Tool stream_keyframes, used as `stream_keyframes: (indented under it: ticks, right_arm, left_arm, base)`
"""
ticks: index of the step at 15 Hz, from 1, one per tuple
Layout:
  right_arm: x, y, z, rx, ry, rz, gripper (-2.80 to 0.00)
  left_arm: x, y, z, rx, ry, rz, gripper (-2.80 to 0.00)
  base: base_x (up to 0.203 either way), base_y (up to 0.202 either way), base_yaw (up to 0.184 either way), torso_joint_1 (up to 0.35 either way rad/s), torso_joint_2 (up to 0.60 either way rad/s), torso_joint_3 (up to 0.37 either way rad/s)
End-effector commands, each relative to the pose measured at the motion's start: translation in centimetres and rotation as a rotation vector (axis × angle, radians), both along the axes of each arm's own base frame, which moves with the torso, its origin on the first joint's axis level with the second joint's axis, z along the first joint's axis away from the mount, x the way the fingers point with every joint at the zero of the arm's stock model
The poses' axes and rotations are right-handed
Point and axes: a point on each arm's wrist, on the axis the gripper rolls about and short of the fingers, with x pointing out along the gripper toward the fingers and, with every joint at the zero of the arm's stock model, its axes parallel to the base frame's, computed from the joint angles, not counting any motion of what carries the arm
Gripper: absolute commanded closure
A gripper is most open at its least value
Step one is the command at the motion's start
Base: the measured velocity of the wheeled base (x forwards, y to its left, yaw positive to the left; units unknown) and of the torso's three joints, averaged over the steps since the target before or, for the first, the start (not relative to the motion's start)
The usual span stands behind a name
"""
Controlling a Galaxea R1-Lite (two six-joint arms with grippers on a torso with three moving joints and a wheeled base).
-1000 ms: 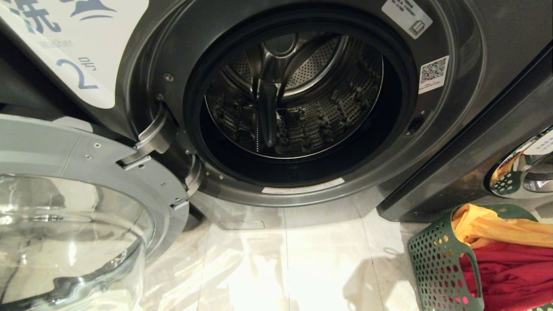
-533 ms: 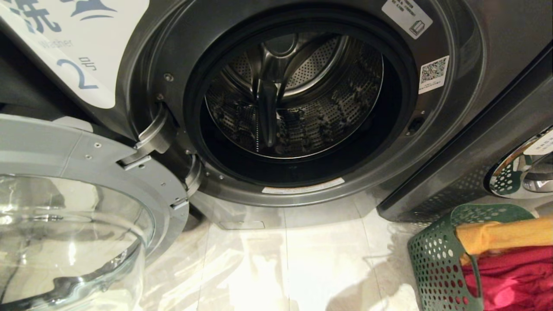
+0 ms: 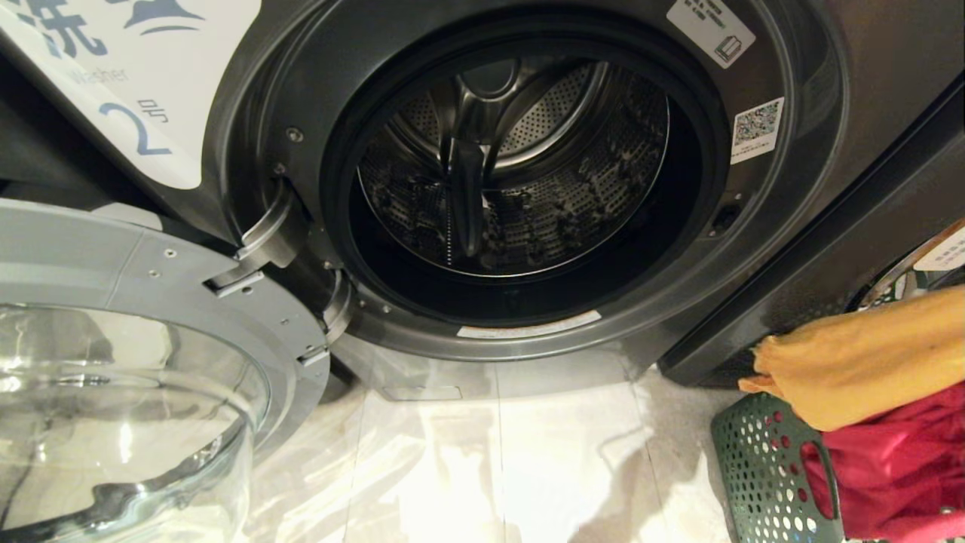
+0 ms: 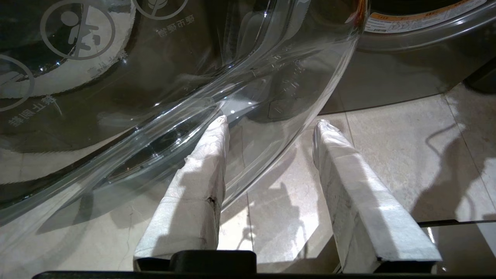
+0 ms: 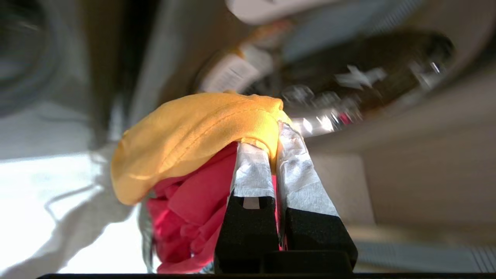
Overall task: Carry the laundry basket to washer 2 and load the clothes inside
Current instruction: Place the clothes into the washing machine
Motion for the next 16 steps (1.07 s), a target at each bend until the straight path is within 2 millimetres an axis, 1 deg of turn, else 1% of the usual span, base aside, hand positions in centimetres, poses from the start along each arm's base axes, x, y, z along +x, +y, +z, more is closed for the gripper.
stream_keyframes:
  ticks: [1, 4, 8, 12, 16]
  right_arm:
    - [-0.6, 0.8, 0.7, -0.029, -0.027, 0.103, 0.00]
    - [-1.5, 1.5, 1.5, -0.055, -0.060, 0.268, 0.00]
    - [-1.1, 1.5, 1.9, -0.057, -0.049, 0.536, 0.00]
    - [1.3, 1.1, 2.2, -0.022, -0.002, 0.761, 0.00]
    - [3.8, 1.9, 2.6, 0.007, 0.044, 0.997, 0.00]
  left_arm:
    - [0.0, 0.0, 0.0, 0.001, 0.000, 0.000, 0.00]
    - [0.0, 0.0, 0.0, 0.001, 0.000, 0.000, 0.00]
    - [0.0, 0.0, 0.0, 0.001, 0.000, 0.000, 0.00]
    - [0.0, 0.0, 0.0, 0.001, 0.000, 0.000, 0.00]
    - [0.0, 0.0, 0.0, 0.001, 0.000, 0.000, 0.00]
  base:
    - [0.000, 0.000, 0.000, 0.000, 0.00, 0.000]
    - [0.000, 0.000, 0.000, 0.000, 0.00, 0.000]
    - [0.000, 0.000, 0.000, 0.000, 0.00, 0.000]
    - [0.000, 0.000, 0.000, 0.000, 0.00, 0.000]
    - [0.000, 0.000, 0.000, 0.000, 0.00, 0.000]
